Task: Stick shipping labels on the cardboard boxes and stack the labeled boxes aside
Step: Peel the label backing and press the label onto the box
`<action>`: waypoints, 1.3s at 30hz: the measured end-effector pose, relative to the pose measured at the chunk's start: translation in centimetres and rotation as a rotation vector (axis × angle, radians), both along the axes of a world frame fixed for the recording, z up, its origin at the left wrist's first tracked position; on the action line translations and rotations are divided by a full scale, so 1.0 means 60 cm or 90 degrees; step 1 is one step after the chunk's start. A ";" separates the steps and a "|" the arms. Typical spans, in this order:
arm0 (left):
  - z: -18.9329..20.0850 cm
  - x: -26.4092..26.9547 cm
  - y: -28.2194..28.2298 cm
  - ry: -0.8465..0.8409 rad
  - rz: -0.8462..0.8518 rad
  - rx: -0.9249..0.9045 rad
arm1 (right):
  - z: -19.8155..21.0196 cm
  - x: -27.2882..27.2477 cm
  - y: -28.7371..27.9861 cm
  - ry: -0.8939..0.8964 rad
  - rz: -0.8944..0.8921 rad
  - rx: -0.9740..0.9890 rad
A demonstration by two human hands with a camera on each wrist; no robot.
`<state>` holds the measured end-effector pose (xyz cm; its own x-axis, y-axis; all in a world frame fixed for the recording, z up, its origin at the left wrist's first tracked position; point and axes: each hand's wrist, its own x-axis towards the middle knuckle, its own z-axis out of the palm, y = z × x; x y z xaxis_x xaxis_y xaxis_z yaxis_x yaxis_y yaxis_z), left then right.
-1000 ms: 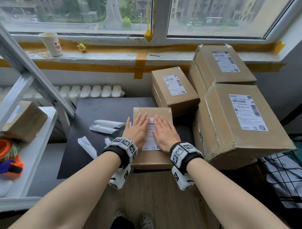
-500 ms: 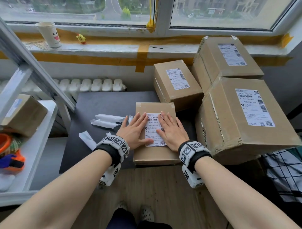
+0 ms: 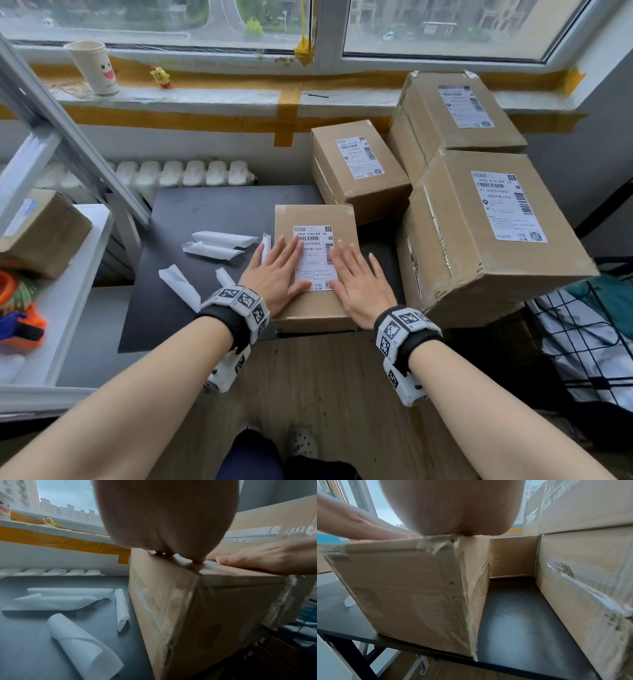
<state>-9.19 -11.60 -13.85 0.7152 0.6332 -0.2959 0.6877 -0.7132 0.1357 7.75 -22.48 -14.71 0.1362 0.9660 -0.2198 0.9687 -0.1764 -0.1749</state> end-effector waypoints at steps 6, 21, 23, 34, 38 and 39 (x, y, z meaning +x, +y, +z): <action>-0.014 0.004 -0.031 -0.027 0.014 0.020 | 0.002 -0.024 0.009 -0.008 0.014 -0.003; -0.012 0.022 -0.012 -0.036 0.047 0.014 | 0.002 -0.022 0.048 0.007 0.003 -0.010; -0.015 0.016 0.003 -0.036 0.039 0.019 | 0.001 -0.011 0.055 0.010 -0.002 -0.005; -0.015 -0.012 0.015 -0.222 0.189 -0.213 | -0.002 0.011 0.012 0.152 -0.067 0.032; -0.004 -0.027 0.004 -0.200 0.259 -0.255 | 0.001 0.014 -0.003 0.340 -0.223 0.052; -0.004 -0.029 0.000 -0.197 0.270 -0.254 | 0.002 0.014 -0.007 0.385 -0.274 0.053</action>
